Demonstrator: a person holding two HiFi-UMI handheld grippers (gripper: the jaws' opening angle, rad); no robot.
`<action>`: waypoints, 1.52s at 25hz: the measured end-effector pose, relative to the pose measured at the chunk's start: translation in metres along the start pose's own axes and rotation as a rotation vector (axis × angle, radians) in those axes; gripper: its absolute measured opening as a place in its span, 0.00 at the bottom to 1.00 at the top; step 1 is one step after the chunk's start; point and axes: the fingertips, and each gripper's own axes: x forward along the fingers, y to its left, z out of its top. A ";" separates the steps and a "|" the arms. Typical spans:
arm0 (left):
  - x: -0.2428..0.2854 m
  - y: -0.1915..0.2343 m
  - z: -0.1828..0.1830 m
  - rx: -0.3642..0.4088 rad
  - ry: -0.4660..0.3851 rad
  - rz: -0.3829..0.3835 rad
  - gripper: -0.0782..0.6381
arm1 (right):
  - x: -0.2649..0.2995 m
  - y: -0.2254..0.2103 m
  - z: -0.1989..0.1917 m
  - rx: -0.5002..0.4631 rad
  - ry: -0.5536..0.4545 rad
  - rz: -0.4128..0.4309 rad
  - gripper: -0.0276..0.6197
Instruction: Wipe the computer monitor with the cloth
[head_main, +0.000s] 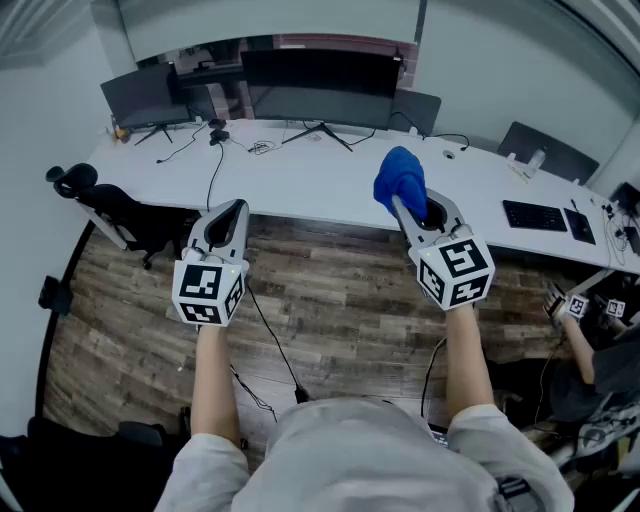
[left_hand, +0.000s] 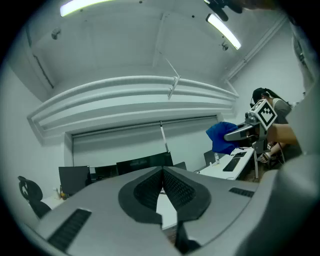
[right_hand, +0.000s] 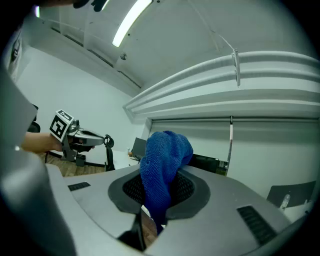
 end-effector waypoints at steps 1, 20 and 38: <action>-0.001 0.001 -0.002 0.002 0.002 -0.003 0.13 | 0.001 0.003 -0.001 0.001 0.003 0.000 0.17; 0.009 0.047 -0.054 -0.019 0.012 -0.122 0.13 | 0.058 0.052 -0.011 0.074 0.008 -0.037 0.17; 0.316 0.126 -0.087 -0.031 0.082 -0.014 0.13 | 0.313 -0.149 -0.052 0.057 0.017 0.034 0.17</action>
